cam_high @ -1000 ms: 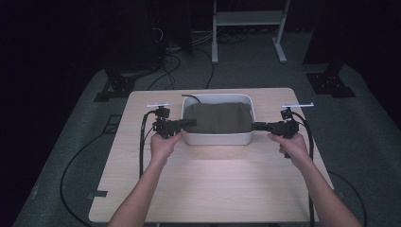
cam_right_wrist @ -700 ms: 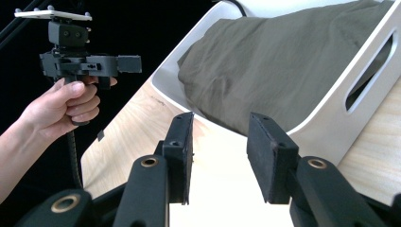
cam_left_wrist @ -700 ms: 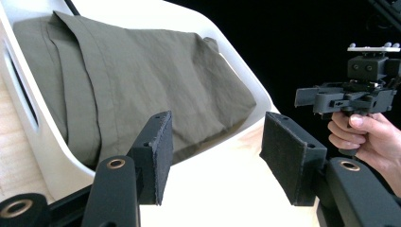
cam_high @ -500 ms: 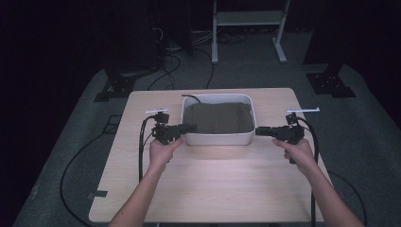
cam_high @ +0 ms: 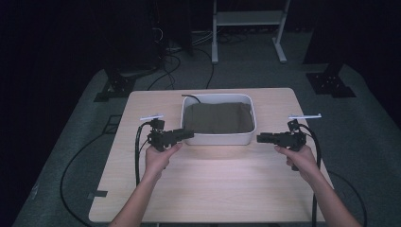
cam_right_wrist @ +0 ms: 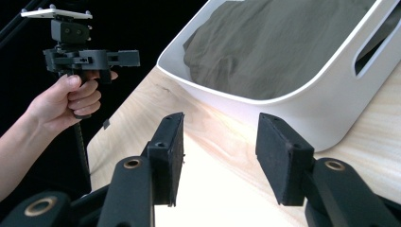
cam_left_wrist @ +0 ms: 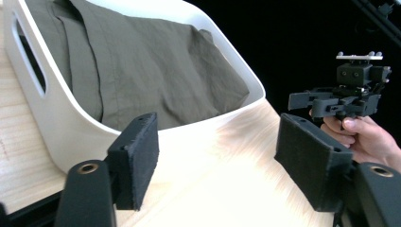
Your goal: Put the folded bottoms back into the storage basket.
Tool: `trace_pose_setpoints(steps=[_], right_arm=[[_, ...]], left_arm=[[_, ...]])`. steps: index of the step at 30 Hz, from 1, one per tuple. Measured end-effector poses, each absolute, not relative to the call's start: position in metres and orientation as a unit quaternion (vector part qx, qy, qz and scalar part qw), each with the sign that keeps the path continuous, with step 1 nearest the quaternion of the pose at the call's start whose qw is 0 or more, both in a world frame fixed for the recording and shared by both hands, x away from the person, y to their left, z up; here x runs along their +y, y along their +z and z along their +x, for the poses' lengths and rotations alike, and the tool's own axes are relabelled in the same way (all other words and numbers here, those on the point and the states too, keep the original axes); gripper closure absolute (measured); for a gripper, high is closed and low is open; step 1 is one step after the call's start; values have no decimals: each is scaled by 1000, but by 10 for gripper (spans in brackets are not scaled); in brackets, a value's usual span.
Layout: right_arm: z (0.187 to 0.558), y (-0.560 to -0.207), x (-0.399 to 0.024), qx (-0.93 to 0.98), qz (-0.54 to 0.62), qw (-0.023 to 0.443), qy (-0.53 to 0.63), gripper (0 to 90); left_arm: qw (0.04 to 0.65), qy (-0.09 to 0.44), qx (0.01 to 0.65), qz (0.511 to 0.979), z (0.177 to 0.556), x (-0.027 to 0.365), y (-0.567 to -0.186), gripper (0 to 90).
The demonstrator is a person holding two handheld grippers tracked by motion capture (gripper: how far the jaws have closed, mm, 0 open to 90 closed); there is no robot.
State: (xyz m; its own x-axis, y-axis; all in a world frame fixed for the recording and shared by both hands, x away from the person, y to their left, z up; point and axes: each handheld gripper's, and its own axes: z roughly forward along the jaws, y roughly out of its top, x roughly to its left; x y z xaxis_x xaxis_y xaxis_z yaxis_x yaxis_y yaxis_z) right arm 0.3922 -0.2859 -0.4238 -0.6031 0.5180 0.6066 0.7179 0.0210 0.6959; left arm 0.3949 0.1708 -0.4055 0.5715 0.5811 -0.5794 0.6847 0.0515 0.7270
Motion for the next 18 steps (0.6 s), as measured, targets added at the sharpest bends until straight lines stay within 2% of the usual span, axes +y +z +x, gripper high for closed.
trace_pose_setpoints(steps=[18], right_arm=[[377,-435,-296,-710,-439,93,-543,444]], left_arm=[[560,-53,460,687,378,178,-421,196]])
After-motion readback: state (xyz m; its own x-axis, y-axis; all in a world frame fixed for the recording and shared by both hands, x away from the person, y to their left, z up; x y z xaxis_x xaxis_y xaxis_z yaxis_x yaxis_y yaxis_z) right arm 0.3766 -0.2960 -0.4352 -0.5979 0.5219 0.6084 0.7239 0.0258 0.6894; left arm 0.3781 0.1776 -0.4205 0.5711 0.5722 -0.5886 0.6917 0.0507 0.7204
